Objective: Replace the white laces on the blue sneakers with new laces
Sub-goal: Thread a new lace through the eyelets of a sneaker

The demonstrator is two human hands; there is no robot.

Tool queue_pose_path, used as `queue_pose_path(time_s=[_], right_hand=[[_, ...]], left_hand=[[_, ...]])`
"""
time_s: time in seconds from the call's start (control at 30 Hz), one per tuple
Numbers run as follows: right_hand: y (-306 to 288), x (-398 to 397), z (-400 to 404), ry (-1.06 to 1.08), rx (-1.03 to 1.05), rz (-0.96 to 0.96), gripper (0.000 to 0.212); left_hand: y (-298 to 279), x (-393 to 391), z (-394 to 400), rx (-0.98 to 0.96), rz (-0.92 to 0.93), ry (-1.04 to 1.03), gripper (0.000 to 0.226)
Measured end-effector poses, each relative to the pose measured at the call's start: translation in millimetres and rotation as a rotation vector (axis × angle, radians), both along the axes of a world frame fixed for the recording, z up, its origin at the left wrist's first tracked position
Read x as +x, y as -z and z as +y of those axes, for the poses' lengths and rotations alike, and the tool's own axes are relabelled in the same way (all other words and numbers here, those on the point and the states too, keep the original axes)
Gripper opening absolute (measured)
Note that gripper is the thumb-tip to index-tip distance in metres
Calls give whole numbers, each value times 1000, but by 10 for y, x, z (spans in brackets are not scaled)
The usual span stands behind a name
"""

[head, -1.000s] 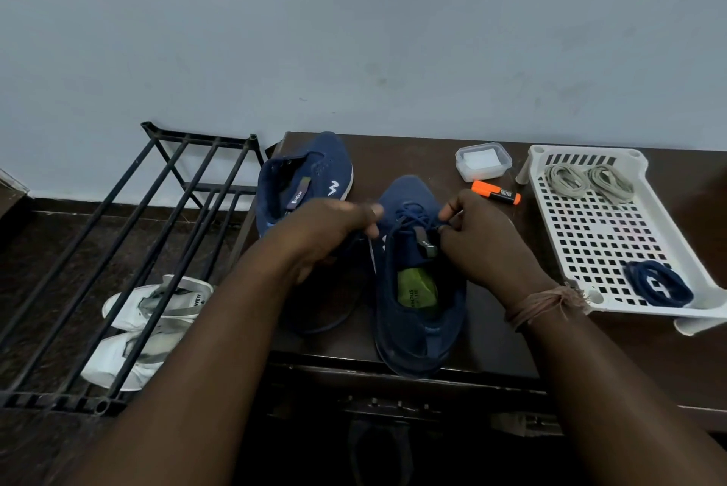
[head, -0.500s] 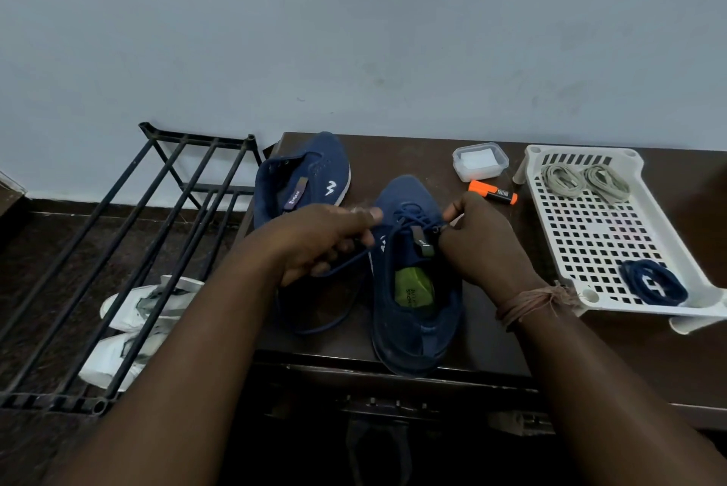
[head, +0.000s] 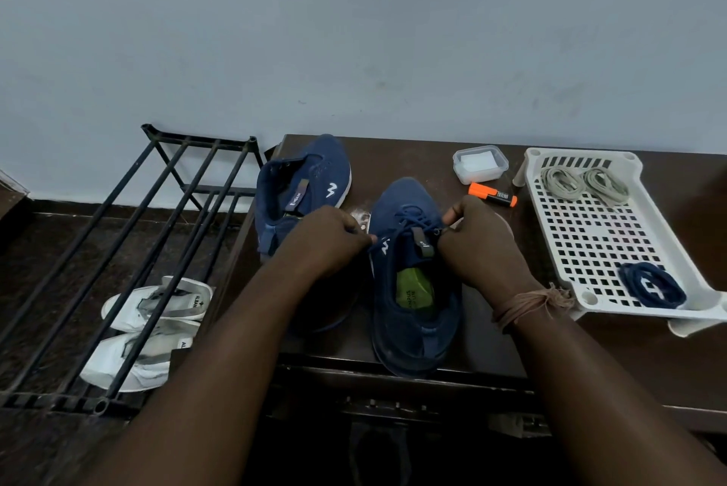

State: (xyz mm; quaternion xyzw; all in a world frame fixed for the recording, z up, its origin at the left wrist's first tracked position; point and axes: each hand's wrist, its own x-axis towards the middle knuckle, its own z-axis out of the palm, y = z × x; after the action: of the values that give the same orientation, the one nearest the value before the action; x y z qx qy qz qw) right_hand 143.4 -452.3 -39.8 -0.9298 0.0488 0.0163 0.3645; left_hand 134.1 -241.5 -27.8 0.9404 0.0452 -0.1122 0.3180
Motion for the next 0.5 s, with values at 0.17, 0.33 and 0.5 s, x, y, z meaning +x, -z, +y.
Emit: queue_pose_path(time_s=[0.17, 0.33, 0.5], right_hand=[[-91, -22, 46, -71, 44, -75, 15], [-182, -50, 160, -207, 131, -283, 9], [-318, -151, 344, -373, 380, -303, 11]], left_hand=[[-153, 4, 0, -395, -162, -78, 42], [-260, 42, -4, -896, -197, -165, 30], [-334, 61, -55, -1207, -223, -60, 29]])
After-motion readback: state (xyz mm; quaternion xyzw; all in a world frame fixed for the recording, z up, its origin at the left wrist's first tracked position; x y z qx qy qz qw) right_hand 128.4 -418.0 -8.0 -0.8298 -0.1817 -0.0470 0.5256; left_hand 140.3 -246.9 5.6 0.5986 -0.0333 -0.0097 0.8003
